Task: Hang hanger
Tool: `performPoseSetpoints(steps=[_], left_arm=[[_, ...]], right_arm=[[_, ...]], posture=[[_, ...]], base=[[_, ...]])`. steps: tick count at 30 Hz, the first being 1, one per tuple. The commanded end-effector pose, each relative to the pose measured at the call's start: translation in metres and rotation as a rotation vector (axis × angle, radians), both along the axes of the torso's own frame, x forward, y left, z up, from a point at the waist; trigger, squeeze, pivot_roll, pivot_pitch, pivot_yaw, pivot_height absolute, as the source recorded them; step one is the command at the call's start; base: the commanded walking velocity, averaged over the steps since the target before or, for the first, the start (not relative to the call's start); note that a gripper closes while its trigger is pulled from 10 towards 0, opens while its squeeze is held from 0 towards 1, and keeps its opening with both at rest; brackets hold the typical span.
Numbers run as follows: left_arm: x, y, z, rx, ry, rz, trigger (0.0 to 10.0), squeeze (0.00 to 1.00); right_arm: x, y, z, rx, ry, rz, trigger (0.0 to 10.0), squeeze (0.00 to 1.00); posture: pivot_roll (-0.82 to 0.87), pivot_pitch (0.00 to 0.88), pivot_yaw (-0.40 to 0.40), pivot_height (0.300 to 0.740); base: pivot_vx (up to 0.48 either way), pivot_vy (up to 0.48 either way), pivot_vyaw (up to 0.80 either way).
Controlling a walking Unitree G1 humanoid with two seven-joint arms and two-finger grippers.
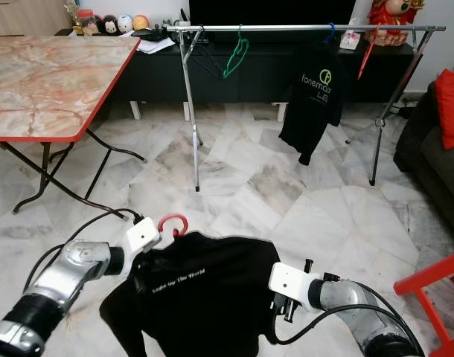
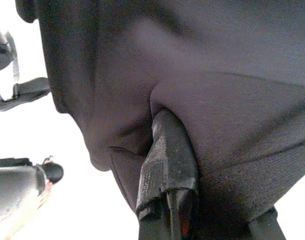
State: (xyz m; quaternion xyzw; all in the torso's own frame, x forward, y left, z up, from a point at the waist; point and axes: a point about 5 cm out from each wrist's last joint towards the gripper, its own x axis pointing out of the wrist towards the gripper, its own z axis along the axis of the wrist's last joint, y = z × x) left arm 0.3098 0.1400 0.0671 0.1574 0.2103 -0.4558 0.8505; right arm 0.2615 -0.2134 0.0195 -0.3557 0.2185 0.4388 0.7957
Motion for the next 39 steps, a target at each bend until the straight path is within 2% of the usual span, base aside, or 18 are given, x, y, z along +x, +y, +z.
performPoseSetpoints(steps=[1,2,7,11,12,13,14,15,19,20,24,25,31,32,33,34,35,39], left_arm=[[0.02,0.019,0.021,-0.014,-0.119,0.195,0.0,0.0],[0.029,0.018,0.028,-0.072,-0.169,0.3,0.0,0.0],[0.043,0.025,0.036,-0.126,-0.224,0.521,0.2,0.0],[0.045,0.023,0.04,-0.227,-0.226,0.582,0.4,0.0],[0.046,0.021,0.042,-0.251,-0.236,0.594,1.8,0.0],[0.048,0.018,0.045,-0.317,-0.244,0.634,6.2,0.0],[0.048,0.016,0.047,-0.356,-0.242,0.644,6.5,0.0],[0.048,0.013,0.048,-0.389,-0.235,0.644,9.8,0.0],[0.043,-0.004,0.052,-0.437,-0.229,0.493,10.0,0.0],[0.035,-0.012,0.052,-0.39,-0.241,0.324,10.0,0.0],[0.02,-0.017,0.049,-0.288,-0.219,0.069,10.0,0.0],[0.014,-0.013,0.045,-0.21,-0.203,-0.032,10.0,0.0],[0.002,-0.003,0.036,-0.086,-0.134,-0.198,10.0,0.0],[-0.004,0.004,0.035,-0.034,-0.104,-0.271,10.0,0.0],[-0.006,0.006,0.035,-0.02,-0.093,-0.295,10.0,0.0],[-0.008,0.008,0.036,-0.008,-0.09,-0.313,10.0,0.0],[-0.009,0.009,0.037,0.003,-0.096,-0.331,10.0,0.0],[-0.011,0.007,0.036,0.134,-0.196,-0.425,10.0,0.0]], right_arm=[[-0.005,0.001,-0.003,-0.013,0.024,0.03,0.0,0.0],[-0.006,0.002,-0.004,-0.014,0.026,0.032,0.0,0.0],[-0.008,0.005,-0.006,-0.008,0.029,0.037,0.0,0.0],[-0.008,0.006,-0.006,-0.006,0.03,0.039,0.0,0.0],[-0.008,0.006,-0.006,-0.006,0.03,0.039,0.0,0.0],[-0.009,0.008,-0.007,-0.004,0.03,0.039,0.0,0.0],[-0.009,0.009,-0.007,-0.002,0.03,0.04,0.0,0.0],[-0.009,0.01,-0.008,0.0,0.031,0.041,0.0,0.0],[-0.012,0.016,-0.01,0.012,0.035,0.046,0.0,0.0],[-0.012,0.016,-0.01,0.013,0.035,0.043,0.0,0.0],[-0.013,0.014,-0.011,0.007,0.035,0.039,0.0,0.0],[-0.012,0.012,-0.01,0.005,0.033,0.036,0.0,0.0],[-0.01,0.008,-0.007,-0.007,0.028,0.029,0.0,0.0],[-0.011,0.005,-0.007,-0.021,0.036,0.035,4.0,0.0],[-0.011,0.004,-0.007,-0.028,0.04,0.039,4.0,0.0],[-0.012,0.003,-0.007,-0.034,0.042,0.042,8.2,0.0],[-0.012,0.002,-0.007,-0.041,0.043,0.046,10.0,0.0],[-0.01,-0.001,-0.006,-0.063,0.036,0.053,10.0,0.0]], posture=[[-0.11,0.0,-0.022,0.74],[-0.11,0.0,-0.024,0.74],[-0.11,0.0,-0.024,0.74],[-0.11,0.0,-0.022,0.74],[-0.11,0.0,-0.023,0.74],[-0.11,0.0,-0.024,0.74],[-0.11,0.0,-0.024,0.74],[-0.11,0.0,-0.024,0.74],[-0.12,0.0,-0.019,0.74],[-0.11,0.0,-0.015,0.74],[-0.11,0.0,-0.008,0.74],[-0.11,0.0,-0.007,0.74],[-0.11,0.0,-0.003,0.74],[-0.11,0.0,-0.004,0.74],[-0.11,0.0,-0.006,0.74],[-0.11,0.0,-0.007,0.74],[-0.11,0.0,-0.007,0.74],[-0.1,0.0,-0.015,0.74]], base=[[0.0,0.0,0.0],[0.0,0.0,0.0],[0.0,0.0,0.0],[0.0,0.0,0.0],[0.0,0.0,0.0],[0.0,0.0,0.0],[0.0,0.0,0.0],[0.0,0.0,0.0],[0.0,0.0,0.0],[0.0,0.0,0.0],[0.0,0.0,0.0],[0.0,0.0,0.0],[0.0,0.0,0.0],[0.0,0.0,0.0],[0.0,0.0,0.0],[0.0,0.0,0.0],[0.0,0.0,0.0],[0.0,0.0,0.0]])
